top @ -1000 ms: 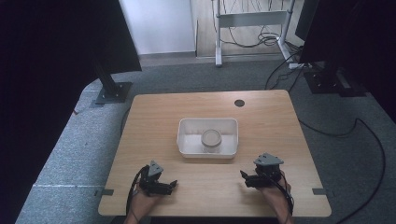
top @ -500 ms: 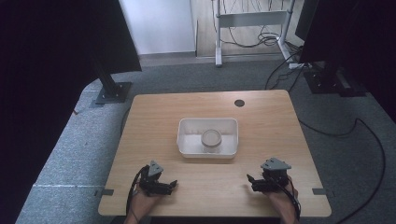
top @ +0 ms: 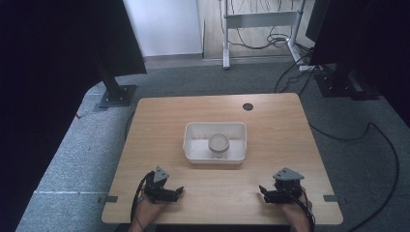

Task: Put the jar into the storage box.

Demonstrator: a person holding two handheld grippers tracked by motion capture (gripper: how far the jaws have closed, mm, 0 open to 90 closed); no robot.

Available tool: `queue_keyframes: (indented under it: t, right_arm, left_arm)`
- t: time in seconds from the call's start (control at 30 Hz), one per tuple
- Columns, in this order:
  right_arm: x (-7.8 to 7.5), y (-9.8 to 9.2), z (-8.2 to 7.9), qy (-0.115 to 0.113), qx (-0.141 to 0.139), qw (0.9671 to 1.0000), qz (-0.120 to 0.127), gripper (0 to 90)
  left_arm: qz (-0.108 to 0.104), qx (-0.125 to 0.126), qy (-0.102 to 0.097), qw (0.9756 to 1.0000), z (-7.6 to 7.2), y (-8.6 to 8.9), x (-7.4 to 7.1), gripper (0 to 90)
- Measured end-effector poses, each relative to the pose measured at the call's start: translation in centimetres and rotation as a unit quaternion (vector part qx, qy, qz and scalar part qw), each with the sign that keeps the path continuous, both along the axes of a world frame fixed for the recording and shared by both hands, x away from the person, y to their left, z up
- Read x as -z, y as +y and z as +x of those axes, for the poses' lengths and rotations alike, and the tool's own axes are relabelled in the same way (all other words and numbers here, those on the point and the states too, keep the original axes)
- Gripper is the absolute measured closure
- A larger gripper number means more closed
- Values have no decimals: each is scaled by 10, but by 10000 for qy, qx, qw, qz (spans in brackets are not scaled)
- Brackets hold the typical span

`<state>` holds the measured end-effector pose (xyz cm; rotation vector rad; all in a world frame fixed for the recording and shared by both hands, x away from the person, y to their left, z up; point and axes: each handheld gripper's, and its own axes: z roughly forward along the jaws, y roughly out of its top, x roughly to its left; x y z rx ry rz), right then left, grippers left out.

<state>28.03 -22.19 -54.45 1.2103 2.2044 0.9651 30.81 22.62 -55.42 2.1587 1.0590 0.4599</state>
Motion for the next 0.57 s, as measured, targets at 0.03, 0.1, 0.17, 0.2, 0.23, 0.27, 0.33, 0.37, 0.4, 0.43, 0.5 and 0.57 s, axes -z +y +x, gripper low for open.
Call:
queue_keyframes:
  t: [0.03, 0.1, 0.17, 0.2, 0.23, 0.27, 0.33, 0.37, 0.4, 0.43, 0.5, 0.57]
  right_arm:
    - [1, -1, -1, 6, -1, 10000, -17, 45]
    - [3, -2, -2, 39, 9, 10000, -34, 45]
    - [4, -3, -3, 82, 20, 10000, -48, 45]
    - [5, -3, -4, 98, 26, 9999, -45, 45]
    - [6, -4, -5, 121, 34, 9999, -45, 45]
    - [7, -4, -5, 129, 30, 9999, -54, 45]
    - [9, -5, -7, 172, 33, 9998, -73, 45]
    - [10, -5, -9, 194, 41, 9998, -87, 45]
    - [10, -5, -9, 194, 41, 9998, -87, 45]
    - [12, -5, -10, 225, 40, 9997, -94, 45]
    - [13, -5, -11, 256, 38, 9996, -68, 44]
    - [13, -6, -11, 262, 42, 9996, -45, 43]
  left_arm:
    - [1, 1, 0, 10000, 0, 0, 0, 20]
    - [0, 1, -1, 10000, 0, 0, 0, 20]
    - [0, 0, 1, 10000, 0, 0, 0, 20]
    - [1, 0, 0, 10000, 0, 0, 0, 20]
    - [1, 0, 0, 10000, 0, 0, 0, 20]
    - [1, 0, 1, 10000, 0, 0, 0, 20]
    - [1, 0, 0, 10000, 0, 0, 0, 20]
    - [2, 1, 0, 10000, 0, 0, 0, 20]
    - [2, 1, 0, 10000, 0, 0, 0, 20]
    - [2, 0, 0, 10000, 0, 0, 0, 20]
    - [1, 0, 1, 10000, 0, 0, 0, 20]
    - [1, 1, 1, 10000, 0, 0, 0, 20]
